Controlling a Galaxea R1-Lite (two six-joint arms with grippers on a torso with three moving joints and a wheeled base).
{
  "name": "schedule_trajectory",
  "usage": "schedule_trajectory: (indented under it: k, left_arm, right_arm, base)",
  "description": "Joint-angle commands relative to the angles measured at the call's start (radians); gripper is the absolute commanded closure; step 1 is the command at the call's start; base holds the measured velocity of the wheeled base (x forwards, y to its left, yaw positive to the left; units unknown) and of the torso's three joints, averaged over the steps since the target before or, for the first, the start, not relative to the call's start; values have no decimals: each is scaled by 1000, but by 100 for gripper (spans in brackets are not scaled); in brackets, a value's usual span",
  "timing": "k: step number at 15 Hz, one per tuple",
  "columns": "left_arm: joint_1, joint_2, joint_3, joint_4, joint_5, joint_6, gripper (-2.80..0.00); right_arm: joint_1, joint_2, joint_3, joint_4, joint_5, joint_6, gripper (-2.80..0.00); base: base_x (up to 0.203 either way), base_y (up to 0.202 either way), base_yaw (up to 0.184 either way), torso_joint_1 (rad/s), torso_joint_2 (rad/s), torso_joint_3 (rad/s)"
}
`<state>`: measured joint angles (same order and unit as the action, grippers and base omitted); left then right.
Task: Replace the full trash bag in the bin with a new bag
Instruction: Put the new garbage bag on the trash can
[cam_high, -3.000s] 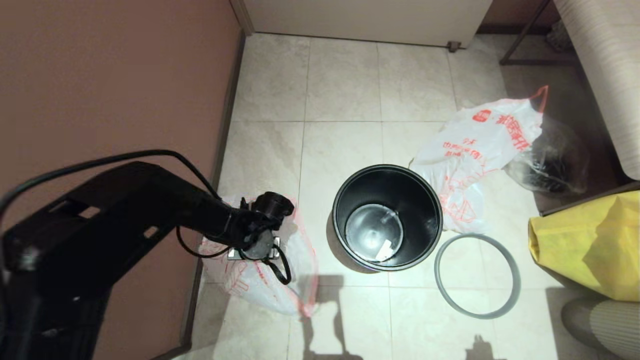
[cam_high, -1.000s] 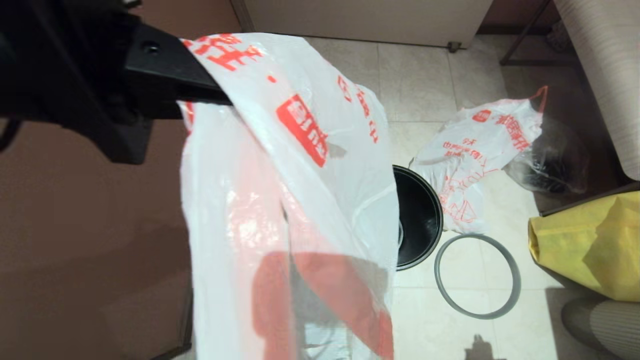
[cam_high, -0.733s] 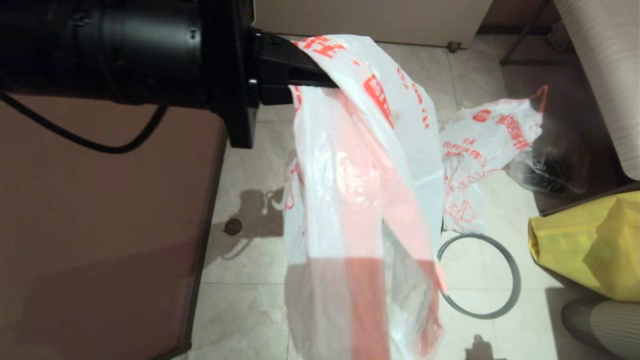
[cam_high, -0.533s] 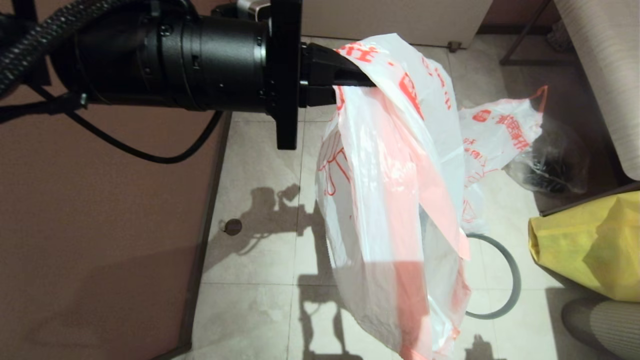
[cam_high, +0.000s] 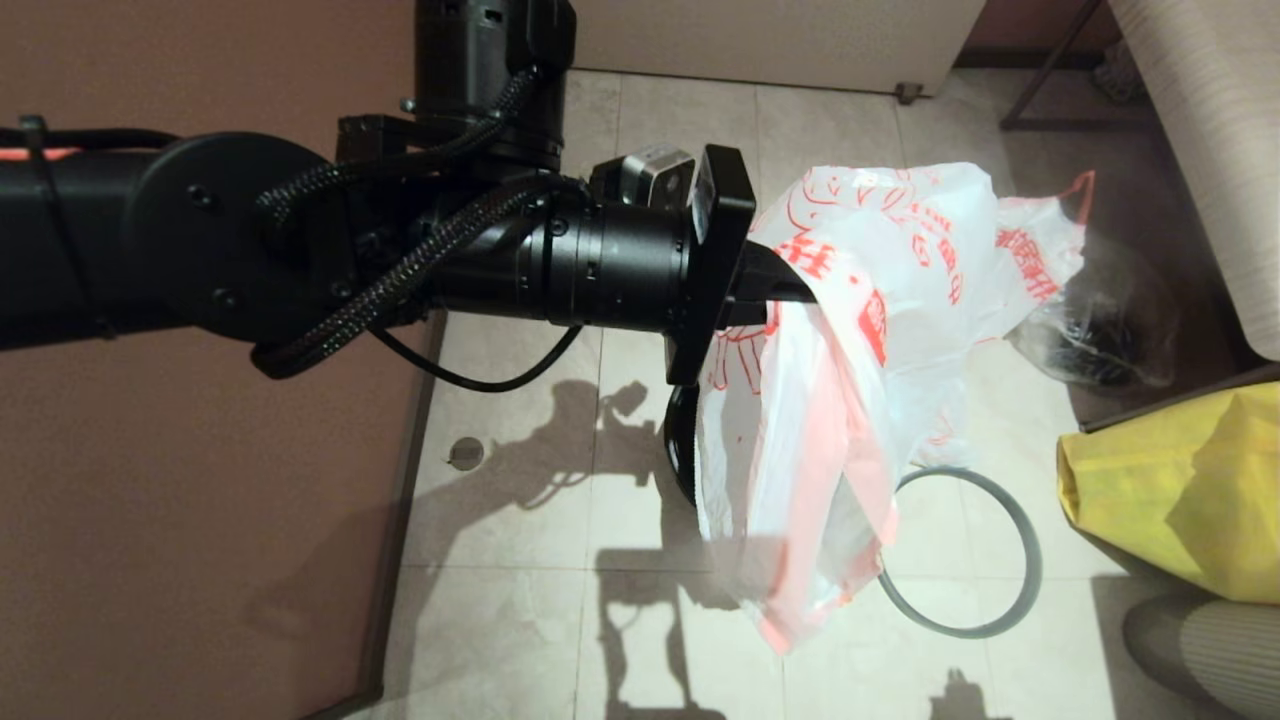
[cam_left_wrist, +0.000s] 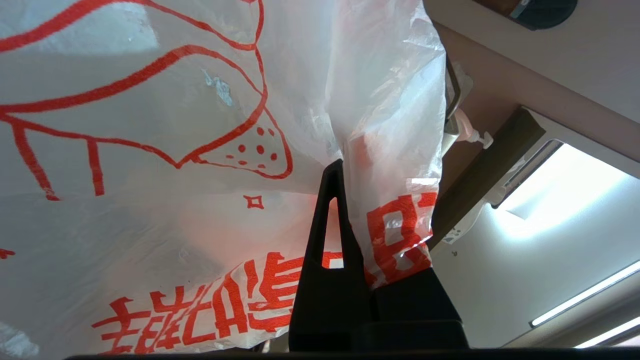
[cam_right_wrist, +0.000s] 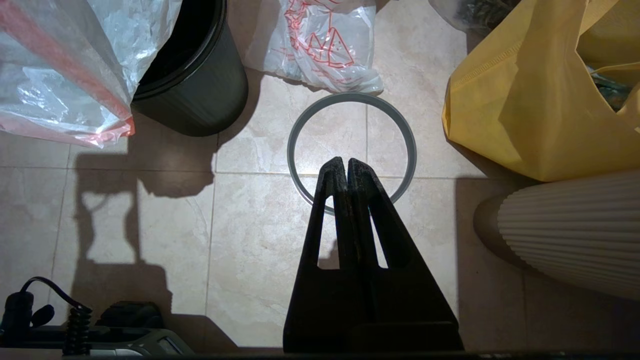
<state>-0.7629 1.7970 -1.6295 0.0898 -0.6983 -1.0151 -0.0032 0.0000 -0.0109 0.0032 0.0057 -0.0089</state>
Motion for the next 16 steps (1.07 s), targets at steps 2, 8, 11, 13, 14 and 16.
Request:
schedule_trajectory:
  k: [2,8,11,13,14,16]
  left_arm:
    - [-35,-35,45,-3,-1,-10,0]
    - [-79,-108,86,75,59,-111,0]
    - [-105,-102,157,83,61,-74,0]
    - [-115,-74,185,80,76,-51,0]
    - [-110,-42,184,78,84,-37,0]
    - [-87,32,177,75,94,-10,0]
  right_arm:
    - [0,2,0,0,0,0,0]
    - [0,2,0,0,0,0,0]
    - [0,2,0,0,0,0,0]
    - [0,2,0,0,0,0,0]
    - [0,2,0,0,0,0,0]
    - [0,2,0,0,0,0,0]
  base:
    - [0,0,0,0,0,0]
    - [0,0,0,0,0,0]
    - [0,0,0,0,0,0]
    - [0,0,0,0,0,0]
    - [0,0,0,0,0,0]
    - [0,0,0,0,0,0]
